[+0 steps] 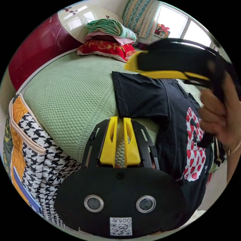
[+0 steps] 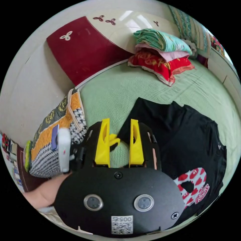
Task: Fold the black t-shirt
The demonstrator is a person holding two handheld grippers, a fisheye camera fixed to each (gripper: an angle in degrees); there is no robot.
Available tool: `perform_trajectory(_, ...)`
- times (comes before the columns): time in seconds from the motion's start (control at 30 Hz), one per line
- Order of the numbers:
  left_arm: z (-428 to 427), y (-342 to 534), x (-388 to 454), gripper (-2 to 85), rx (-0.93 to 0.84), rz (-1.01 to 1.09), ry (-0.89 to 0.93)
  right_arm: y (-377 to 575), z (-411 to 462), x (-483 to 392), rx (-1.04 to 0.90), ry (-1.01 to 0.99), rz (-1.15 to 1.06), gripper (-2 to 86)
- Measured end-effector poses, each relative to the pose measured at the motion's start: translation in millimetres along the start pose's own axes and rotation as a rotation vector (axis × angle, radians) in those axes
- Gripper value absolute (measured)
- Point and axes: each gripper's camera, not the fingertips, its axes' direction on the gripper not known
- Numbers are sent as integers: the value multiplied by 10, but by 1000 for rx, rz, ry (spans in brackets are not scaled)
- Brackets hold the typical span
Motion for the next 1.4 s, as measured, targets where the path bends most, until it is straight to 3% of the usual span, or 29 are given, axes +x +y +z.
perform_trajectory(0.17, 95, 10, 36, 53, -4, -21, 11, -249, 720, 243, -162, 73, 113, 86)
perform_trajectory(0.27, 160, 1, 52, 50, -19, -54, 25, -114, 815, 390, -69, 186, 216, 32)
perform_trajectory(0.47, 195, 59, 152, 41, 18, -60, 64, -17, 585, 914, -32, -44, 322, -3)
perform_trajectory(0.53, 103, 104, 177, 28, 35, -59, 144, 59, 190, 1104, 68, -146, 344, -6)
perform_trajectory(0.6, -104, 272, 266, 6, 181, -65, 208, 153, -180, 1221, 139, -141, 300, -7)
perform_trajectory(0.7, -142, 394, 463, -2, 162, -72, 186, 495, -740, 1589, 253, -75, 275, -6)
perform_trajectory(0.8, -28, 487, 765, -4, 115, -26, 189, 1048, -981, 2199, 288, -24, 398, -2)
perform_trajectory(1.03, 234, 614, 1580, -6, 29, 72, 152, 2398, -908, 3200, 181, -64, 664, 49)
perform_trajectory(1.4, 489, 561, 3121, -6, 4, 183, 191, 2832, -1133, 2964, 116, 41, 380, 47)
